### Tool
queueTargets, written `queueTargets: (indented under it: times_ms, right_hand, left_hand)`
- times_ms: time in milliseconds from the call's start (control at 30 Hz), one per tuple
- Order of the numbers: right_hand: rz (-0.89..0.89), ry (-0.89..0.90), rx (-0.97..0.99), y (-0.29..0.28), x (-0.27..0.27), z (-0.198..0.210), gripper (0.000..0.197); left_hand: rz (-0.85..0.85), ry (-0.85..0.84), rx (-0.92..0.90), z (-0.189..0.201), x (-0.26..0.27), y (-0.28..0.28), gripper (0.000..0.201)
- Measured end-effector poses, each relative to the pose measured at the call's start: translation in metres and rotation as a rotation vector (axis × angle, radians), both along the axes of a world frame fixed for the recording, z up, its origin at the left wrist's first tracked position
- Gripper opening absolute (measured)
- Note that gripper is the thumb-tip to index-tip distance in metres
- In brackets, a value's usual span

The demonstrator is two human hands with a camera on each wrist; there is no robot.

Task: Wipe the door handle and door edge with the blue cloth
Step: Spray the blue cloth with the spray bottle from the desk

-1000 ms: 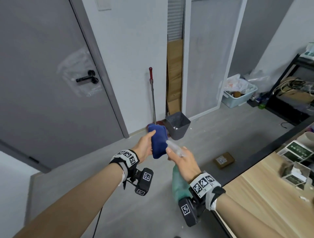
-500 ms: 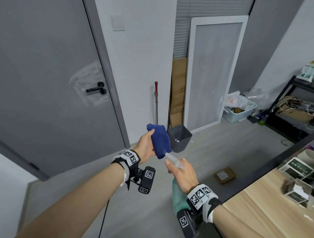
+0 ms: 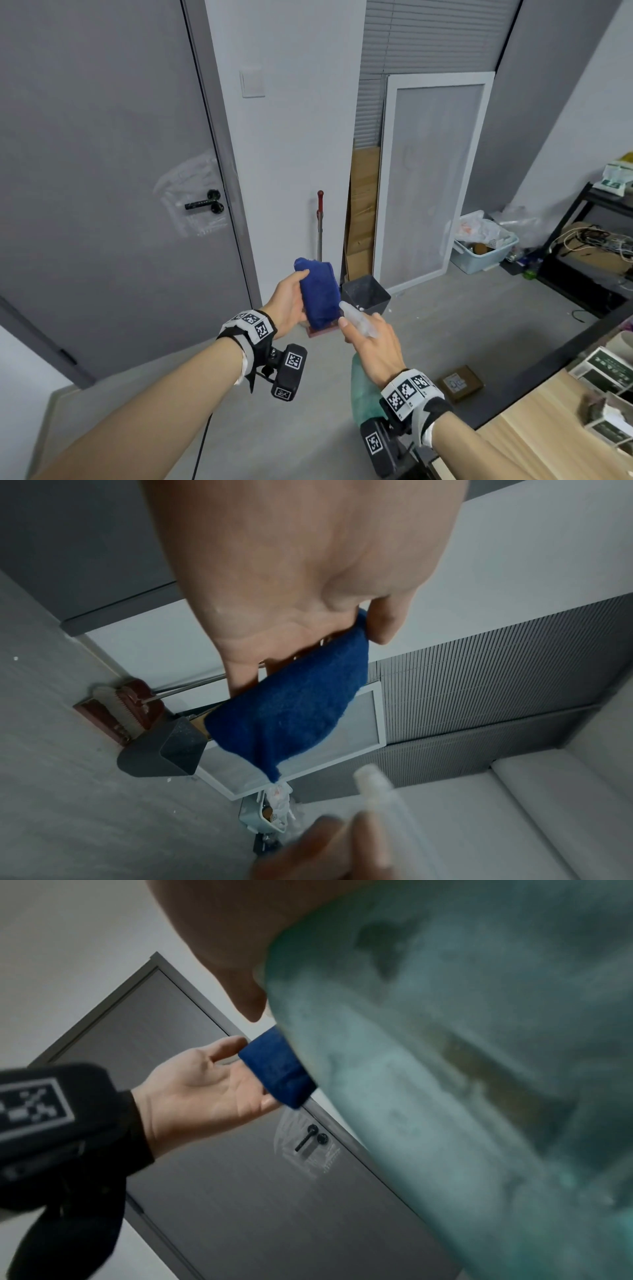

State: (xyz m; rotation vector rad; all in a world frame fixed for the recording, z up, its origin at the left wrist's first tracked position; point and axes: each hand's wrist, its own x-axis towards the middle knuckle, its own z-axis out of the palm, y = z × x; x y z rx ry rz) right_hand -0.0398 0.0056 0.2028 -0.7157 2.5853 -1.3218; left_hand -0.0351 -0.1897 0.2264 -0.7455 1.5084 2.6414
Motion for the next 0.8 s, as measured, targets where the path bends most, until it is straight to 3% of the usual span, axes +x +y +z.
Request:
queueTargets:
  times_ms: [67,233,333,433,500,700,800]
  right_hand:
    - [0.035,0.021,-0.014,-0.006,-0.002,0.012,0.033]
    - [0.004,0.035,-0.082,-0.022,-0.006,0.031,0.047]
    - [0.056,0.082,0.045,-0.026,-0.004,0.031,0.055]
    - [0.123,0.122,0.121,-0.022,0.000,0.023,0.034]
    - [0.085,0.111,0.107,-0.015,0.002,0.020,0.017]
    - [-0.033,0.061,0.098,0.039,-0.014,-0.013,0.042]
    - [-0.250,-0.007,0.092,0.084,-0.023,-0.036,0.037]
  left_hand:
    - [-0.036,-0.019,-0.072,0.002,0.004,-0.002,0.044]
    - [-0.106,-0.021,-0.120,0.008,0.014,0.001,0.043]
    - [-0.097,-0.015,-0.133,0.010,0.016,0.003,0.046]
    - [-0.090,0.003,-0.104,0.013,0.015,0.006,0.045]
    - [-0.076,0.009,-0.085,0.014,0.013,0.009,0.044]
    - [0.001,0.009,-0.024,0.007,0.006,0.025,0.042]
    - [-0.023,-0.034,-0.033,-0.002,-0.002,0.039,0.044]
